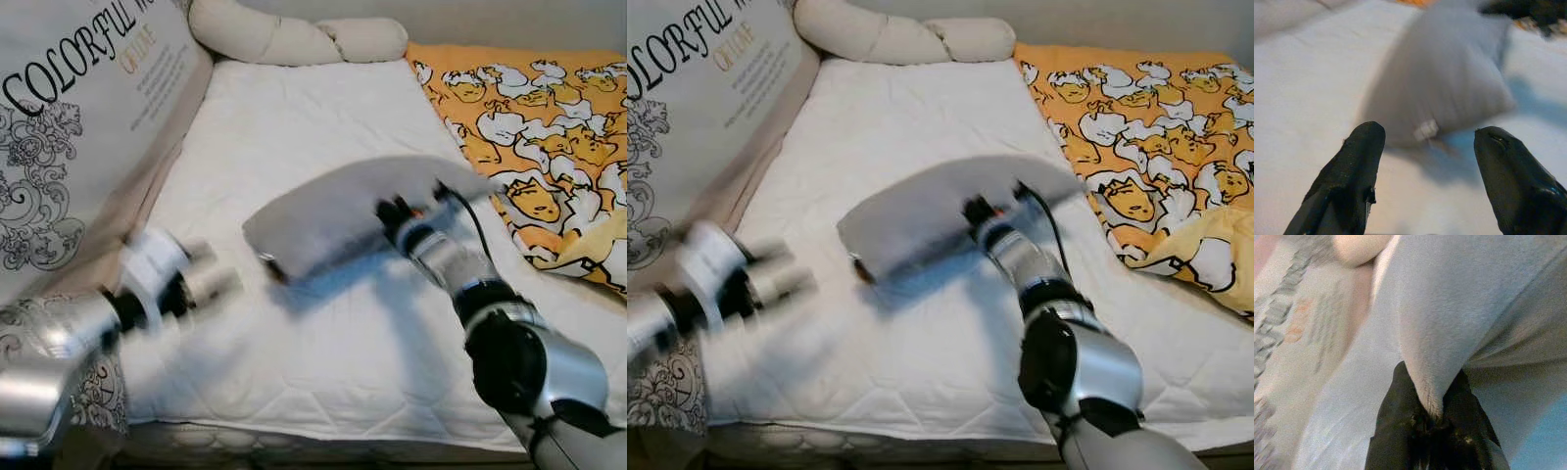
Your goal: Clean up the room
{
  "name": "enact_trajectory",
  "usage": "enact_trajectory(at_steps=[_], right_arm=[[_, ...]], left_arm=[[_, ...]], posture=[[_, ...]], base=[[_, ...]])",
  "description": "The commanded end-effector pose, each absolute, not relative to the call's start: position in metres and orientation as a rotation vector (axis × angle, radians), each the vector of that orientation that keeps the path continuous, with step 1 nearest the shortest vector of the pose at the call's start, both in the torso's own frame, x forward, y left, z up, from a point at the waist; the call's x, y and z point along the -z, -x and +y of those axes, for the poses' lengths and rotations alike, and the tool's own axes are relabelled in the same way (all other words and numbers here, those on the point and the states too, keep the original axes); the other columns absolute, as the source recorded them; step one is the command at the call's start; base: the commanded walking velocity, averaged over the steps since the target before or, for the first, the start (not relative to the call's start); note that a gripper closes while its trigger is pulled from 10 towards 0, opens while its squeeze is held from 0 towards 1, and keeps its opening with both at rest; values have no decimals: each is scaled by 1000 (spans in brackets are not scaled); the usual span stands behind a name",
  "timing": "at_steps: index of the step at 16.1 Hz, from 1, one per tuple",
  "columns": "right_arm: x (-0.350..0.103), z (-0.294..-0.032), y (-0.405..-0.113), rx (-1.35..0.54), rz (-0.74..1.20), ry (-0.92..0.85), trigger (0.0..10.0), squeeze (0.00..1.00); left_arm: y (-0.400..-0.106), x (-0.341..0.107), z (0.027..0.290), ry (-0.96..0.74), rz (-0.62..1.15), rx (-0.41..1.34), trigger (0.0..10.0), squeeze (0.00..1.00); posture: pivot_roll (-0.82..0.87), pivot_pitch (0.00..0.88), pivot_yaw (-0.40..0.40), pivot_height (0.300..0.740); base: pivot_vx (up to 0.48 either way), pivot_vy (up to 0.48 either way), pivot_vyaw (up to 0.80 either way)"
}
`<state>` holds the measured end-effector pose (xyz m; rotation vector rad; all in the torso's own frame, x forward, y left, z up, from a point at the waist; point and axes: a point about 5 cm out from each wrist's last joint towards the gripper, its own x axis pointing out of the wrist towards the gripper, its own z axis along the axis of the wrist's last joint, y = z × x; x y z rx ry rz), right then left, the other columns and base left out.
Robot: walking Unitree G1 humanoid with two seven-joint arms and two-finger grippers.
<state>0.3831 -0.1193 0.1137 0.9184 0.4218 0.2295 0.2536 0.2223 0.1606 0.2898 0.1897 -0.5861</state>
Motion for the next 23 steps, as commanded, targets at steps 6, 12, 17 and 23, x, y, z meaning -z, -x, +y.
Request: enact_trajectory(at_steps=[6, 12, 17, 23], right_arm=[[-214, -80, -393, -806, 232, -943, 0, 0], [-121, -134, -342, -869, 516, -790, 0, 0], [-26, -170, -306, -448, 817, -501, 0, 0], [-9, -192, -290, -474, 867, -320, 0, 0]], left_arm=[[-278, -188, 251, -218, 31, 252, 10000, 0], [-285, -192, 253, -172, -4, 211, 10000, 0], [-294, -184, 240, -89, 17, 270, 10000, 0], [-331, -129, 207, -7, 246, 420, 10000, 1000]], posture=[[52, 0, -29, 740], [16, 0, 3, 740], [3, 0, 8, 740], [-6, 0, -11, 740]], base=[[0, 0, 0], [0, 0, 0], [0, 0, 0], [0, 0, 0]])
